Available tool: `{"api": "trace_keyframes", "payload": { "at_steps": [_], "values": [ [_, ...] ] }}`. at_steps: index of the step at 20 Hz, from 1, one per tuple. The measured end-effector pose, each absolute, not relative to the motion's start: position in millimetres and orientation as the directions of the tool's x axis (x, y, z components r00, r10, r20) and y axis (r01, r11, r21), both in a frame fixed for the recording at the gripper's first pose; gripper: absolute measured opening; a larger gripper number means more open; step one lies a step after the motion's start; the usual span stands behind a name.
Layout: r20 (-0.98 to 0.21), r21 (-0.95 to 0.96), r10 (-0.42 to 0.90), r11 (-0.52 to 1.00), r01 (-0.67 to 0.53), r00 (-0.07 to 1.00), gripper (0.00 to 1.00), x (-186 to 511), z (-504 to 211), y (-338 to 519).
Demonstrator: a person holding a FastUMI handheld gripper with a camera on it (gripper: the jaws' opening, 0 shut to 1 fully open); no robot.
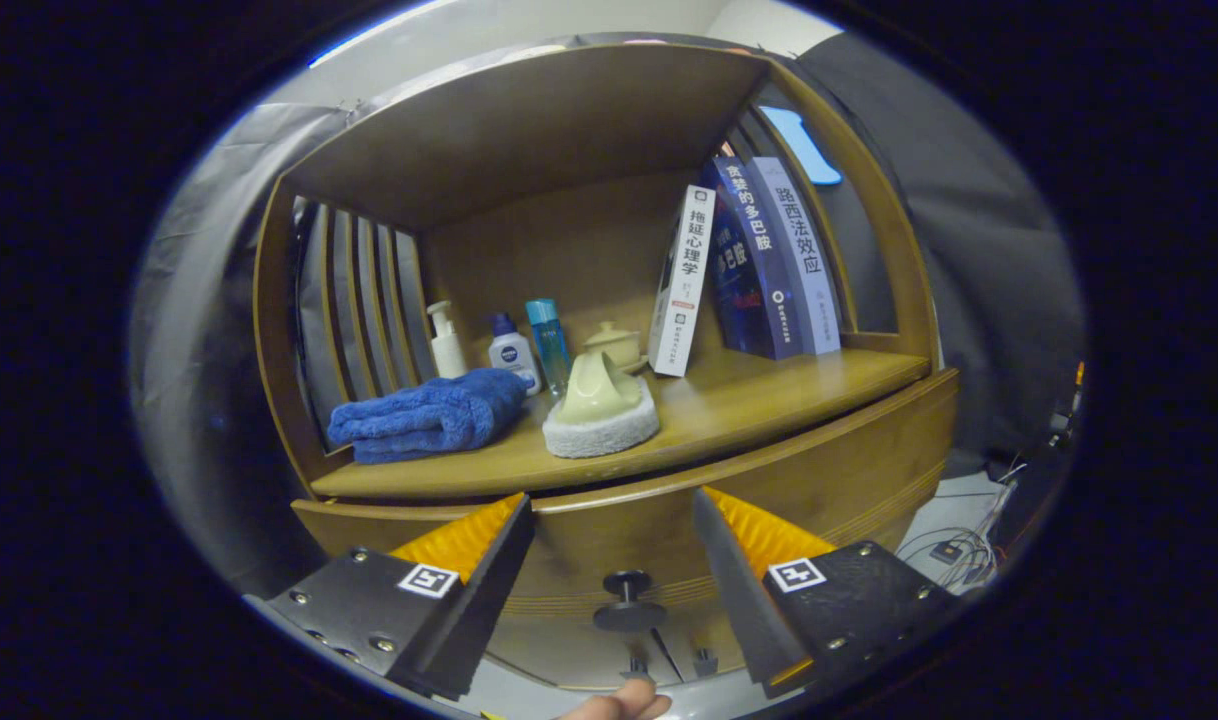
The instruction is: Pull open the drawer, take out the items inside it, and place them on the countertop above the cabinet.
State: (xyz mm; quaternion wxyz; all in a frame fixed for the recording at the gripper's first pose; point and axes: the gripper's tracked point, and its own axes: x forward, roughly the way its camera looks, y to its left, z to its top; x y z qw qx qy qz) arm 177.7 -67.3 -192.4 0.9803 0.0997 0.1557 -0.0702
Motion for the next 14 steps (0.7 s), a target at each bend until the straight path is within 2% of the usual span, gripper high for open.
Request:
{"api": "trace_keyframes", "payload": {
  "at_steps": [14],
  "values": [
    [-0.33, 0.18, -0.12, 0.966, 0.187, 0.936, 0.96, 187.6, -193.3, -66.3]
  ]
}}
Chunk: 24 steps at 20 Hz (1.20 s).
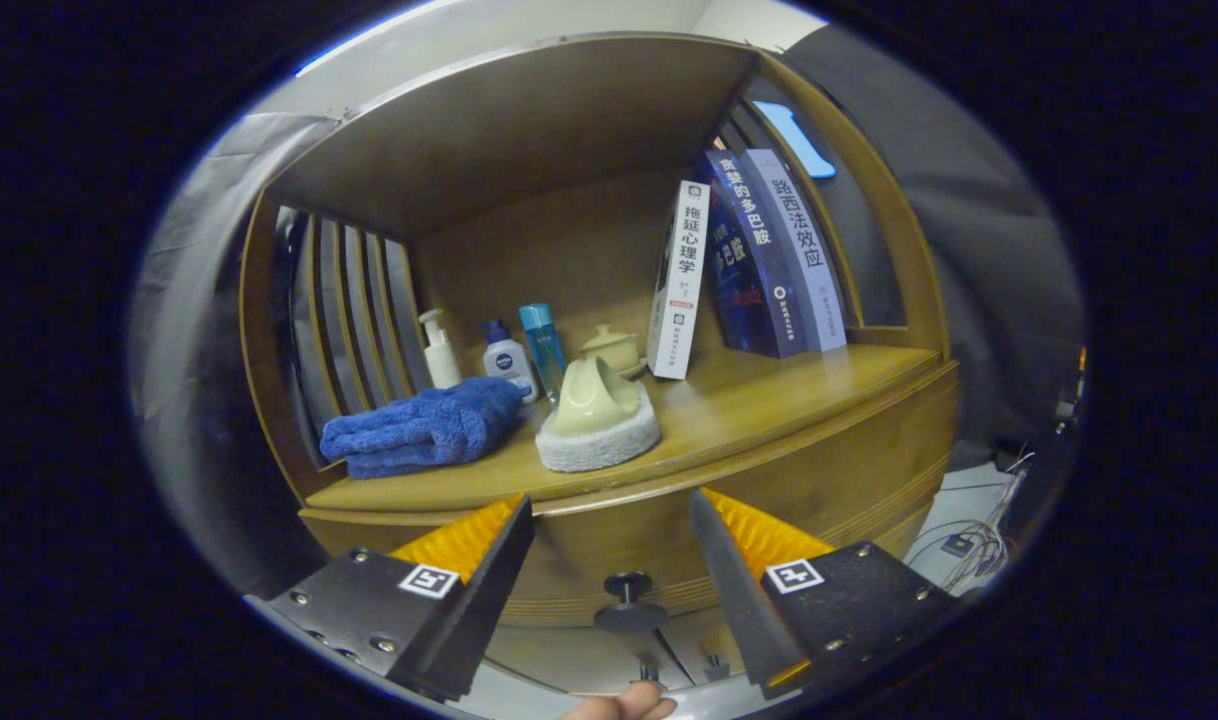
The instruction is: Pull open the drawer, take out the items inside it, and place them on the countertop above the cabinet.
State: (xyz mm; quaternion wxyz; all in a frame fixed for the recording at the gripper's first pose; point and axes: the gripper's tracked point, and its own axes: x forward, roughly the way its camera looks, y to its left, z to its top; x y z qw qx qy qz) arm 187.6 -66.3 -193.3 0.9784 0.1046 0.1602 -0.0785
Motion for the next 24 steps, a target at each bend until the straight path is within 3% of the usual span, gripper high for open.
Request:
{"api": "trace_keyframes", "payload": {
  "at_steps": [16, 24],
  "values": [
    [-0.13, -0.069, -0.149, 0.988, 0.141, 0.98, 0.99, 145.5, 20.1, -41.8],
    [-0.059, -0.072, -0.164, 0.985, 0.16, 0.985, 0.99, 114.1, 86.7, -21.7]
  ]
}}
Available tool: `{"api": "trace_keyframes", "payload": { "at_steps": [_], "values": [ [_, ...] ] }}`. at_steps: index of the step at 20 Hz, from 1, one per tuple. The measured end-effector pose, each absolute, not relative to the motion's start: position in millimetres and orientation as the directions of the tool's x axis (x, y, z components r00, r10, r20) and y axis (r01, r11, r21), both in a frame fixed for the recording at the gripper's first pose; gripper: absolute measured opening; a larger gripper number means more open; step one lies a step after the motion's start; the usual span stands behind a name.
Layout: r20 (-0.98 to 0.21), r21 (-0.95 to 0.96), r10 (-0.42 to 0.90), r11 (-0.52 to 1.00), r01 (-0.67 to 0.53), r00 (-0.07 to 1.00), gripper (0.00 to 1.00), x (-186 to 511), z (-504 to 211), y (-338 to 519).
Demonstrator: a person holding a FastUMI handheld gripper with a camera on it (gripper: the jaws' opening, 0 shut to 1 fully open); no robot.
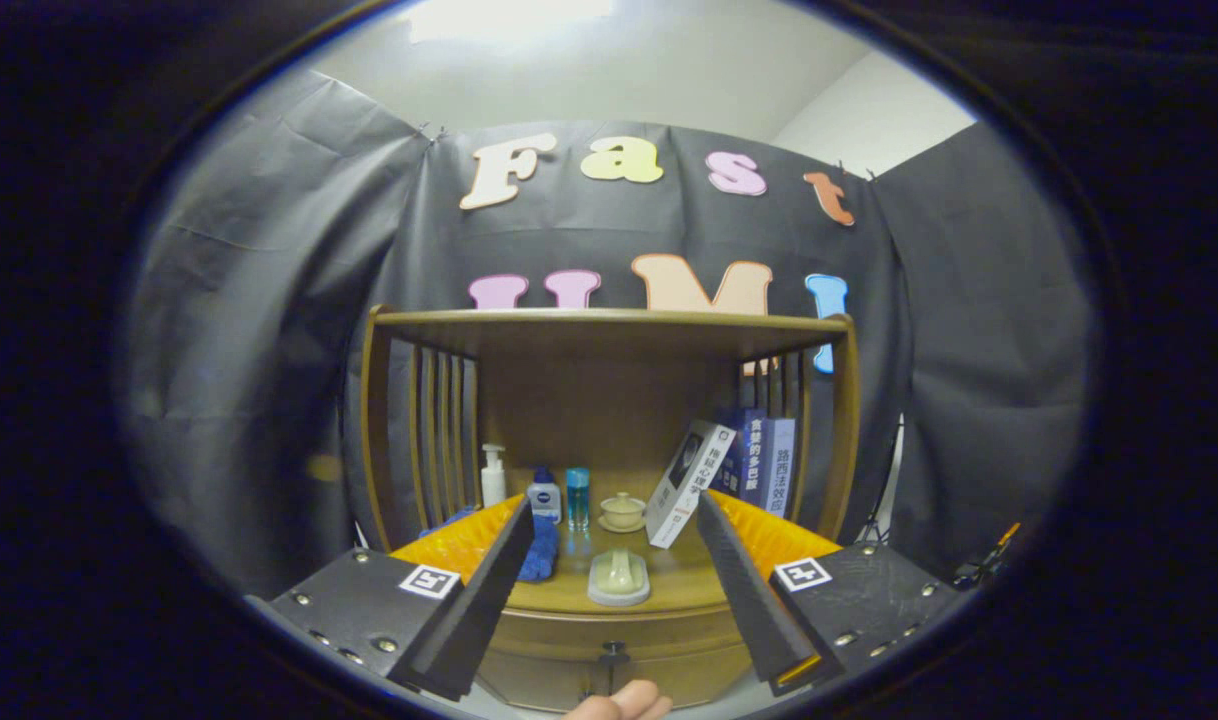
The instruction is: Pull open the drawer, take out the items inside it, and place them on the countertop above the cabinet.
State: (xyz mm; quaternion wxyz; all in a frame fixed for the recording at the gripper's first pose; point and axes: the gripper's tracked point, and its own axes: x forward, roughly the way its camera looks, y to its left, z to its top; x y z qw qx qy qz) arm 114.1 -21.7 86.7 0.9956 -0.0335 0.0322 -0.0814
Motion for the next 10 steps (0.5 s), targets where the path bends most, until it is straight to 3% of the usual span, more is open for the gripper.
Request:
{"api": "trace_keyframes", "payload": {
  "at_steps": [10],
  "values": [
    [-0.048, -0.07, -0.182, 0.981, 0.179, 0.982, 0.99, 98.7, 93.7, -18.9]
  ]
}}
